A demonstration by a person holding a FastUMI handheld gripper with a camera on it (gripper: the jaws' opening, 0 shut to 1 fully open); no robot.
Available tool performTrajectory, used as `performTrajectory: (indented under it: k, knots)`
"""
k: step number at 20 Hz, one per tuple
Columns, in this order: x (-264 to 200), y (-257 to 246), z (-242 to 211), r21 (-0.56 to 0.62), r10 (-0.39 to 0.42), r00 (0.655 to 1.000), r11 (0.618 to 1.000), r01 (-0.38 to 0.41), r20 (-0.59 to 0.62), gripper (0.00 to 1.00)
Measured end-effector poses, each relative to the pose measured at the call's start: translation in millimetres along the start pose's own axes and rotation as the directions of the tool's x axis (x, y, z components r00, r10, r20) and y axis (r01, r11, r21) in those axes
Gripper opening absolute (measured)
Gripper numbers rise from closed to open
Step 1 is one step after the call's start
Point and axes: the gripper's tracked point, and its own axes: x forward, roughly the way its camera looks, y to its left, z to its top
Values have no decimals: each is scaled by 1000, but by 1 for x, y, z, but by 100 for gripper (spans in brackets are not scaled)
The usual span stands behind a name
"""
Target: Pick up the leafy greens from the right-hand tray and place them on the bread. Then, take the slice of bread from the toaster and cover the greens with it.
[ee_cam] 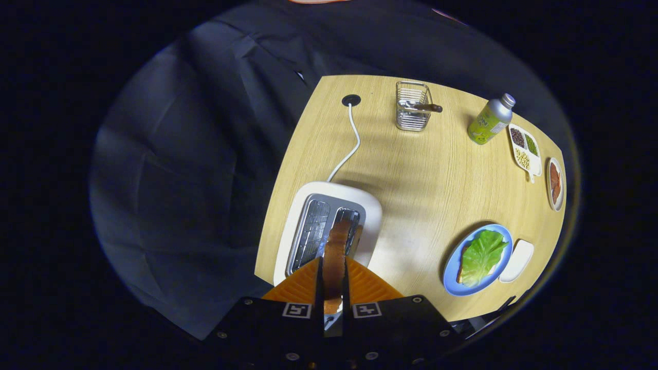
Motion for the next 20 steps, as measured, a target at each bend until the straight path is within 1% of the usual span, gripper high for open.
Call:
performTrajectory:
  k: [4,9,13,16,20]
  knots:
    - [-32,7,5,39,127,991,991,-129,44,14]
    - [-67,-4,8,38,202,972,977,-207,118,15]
    - [-86,-26,9,56,235,958,967,-247,166,14]
    - [-98,-47,6,82,271,942,953,-292,197,14]
    - [-100,-87,-5,100,279,936,947,-305,217,14]
